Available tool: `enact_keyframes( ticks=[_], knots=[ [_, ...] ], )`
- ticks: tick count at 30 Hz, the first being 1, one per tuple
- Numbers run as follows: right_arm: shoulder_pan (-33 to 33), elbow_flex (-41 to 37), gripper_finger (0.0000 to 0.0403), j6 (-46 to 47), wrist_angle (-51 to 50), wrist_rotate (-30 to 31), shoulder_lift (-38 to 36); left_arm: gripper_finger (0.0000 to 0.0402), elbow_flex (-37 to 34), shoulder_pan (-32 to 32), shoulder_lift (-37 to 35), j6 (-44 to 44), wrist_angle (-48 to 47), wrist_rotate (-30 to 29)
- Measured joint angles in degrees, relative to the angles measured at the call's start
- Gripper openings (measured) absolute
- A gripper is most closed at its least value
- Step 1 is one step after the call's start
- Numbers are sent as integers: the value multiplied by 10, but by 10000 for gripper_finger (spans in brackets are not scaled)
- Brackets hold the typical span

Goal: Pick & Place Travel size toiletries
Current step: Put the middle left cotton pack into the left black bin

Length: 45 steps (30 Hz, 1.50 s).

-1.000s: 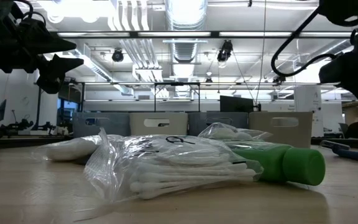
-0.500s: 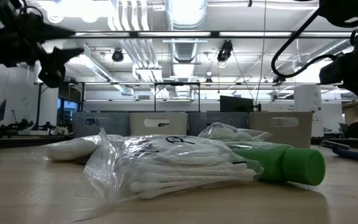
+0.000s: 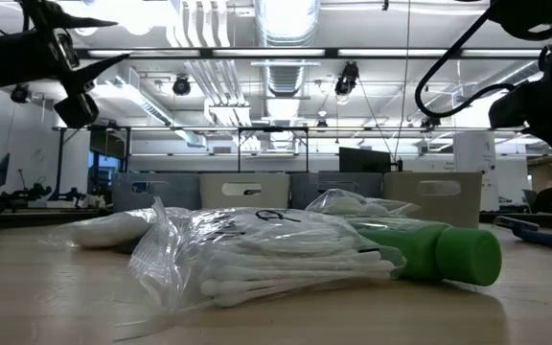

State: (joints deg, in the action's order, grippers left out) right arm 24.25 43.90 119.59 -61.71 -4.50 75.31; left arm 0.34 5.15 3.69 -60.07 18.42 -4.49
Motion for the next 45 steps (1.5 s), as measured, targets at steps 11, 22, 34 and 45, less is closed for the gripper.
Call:
enact_keyframes(
  ticks=[11,22,34,45],
  knots=[
    [0,-1,265,-3,4,0,0,191,107,0,148,106,-257,53],
    [0,-1,248,-34,5,1,0,191,218,-27,348,309,-380,174],
    [0,-2,271,-98,4,5,0,190,248,-81,541,403,-280,175],
    [0,-8,308,-147,5,6,0,190,344,-83,716,504,-268,174]
  ],
)
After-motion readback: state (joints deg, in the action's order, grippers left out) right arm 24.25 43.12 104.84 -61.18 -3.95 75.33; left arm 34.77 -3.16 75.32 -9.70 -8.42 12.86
